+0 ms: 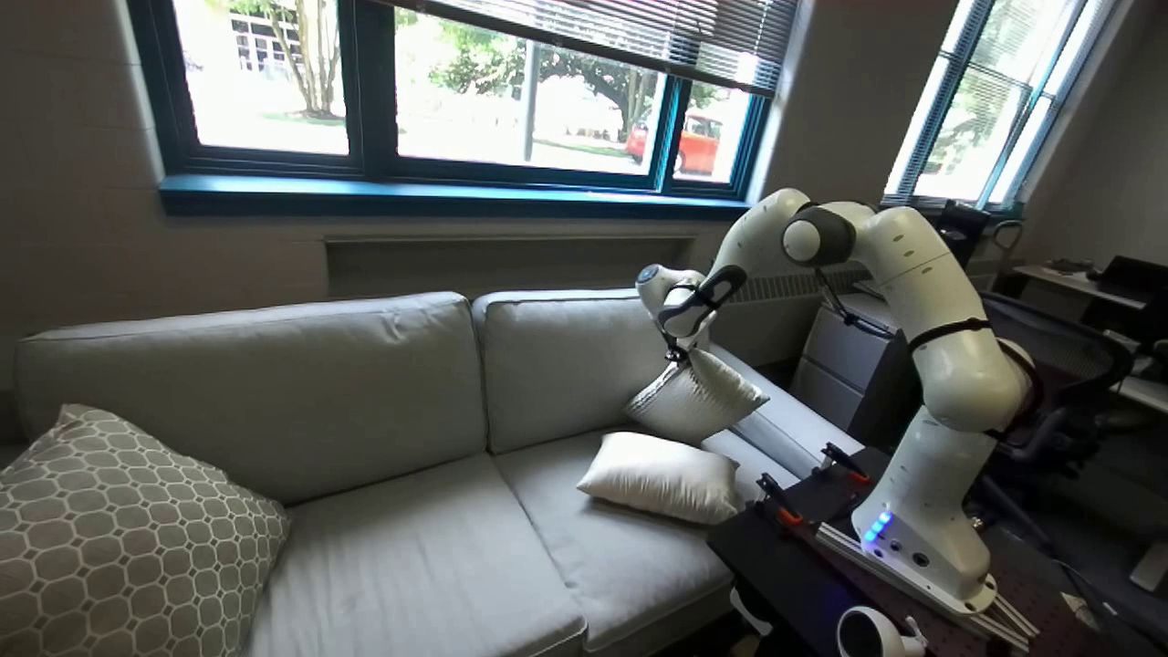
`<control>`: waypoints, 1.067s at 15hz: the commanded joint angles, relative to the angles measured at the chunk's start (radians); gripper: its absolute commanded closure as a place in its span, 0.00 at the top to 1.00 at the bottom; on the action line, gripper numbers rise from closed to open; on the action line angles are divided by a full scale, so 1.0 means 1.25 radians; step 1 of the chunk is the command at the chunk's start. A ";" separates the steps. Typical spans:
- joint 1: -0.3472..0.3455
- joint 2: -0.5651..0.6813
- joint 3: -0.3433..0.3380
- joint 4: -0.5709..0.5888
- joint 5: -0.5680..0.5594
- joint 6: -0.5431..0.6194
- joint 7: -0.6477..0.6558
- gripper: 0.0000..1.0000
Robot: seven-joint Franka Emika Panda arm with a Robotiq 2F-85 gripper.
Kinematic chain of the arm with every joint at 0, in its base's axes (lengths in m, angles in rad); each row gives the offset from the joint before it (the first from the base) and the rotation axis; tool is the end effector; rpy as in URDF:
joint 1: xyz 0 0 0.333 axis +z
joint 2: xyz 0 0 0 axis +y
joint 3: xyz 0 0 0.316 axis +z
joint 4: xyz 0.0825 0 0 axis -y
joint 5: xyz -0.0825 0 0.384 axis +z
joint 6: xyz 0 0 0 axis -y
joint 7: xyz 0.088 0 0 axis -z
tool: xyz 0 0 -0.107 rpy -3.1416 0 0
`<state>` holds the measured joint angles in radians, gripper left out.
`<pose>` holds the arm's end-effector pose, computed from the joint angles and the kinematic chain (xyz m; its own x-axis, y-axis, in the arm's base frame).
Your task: Put the pillows upright against the arm rest
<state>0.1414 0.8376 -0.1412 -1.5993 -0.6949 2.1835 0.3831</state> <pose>0.6689 -0.0139 0.1309 0.9839 0.0840 -0.1575 0.1627 -0.7852 0.5975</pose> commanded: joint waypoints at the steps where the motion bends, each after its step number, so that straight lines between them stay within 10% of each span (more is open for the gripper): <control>1: -0.100 -0.105 -0.008 -0.092 0.100 0.041 -0.040 0.04; 16: -0.468 -0.069 -0.072 -0.120 0.653 0.071 -0.157 0.09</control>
<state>-0.3992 0.7252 -0.2418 -1.7826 0.0092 2.2774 0.1796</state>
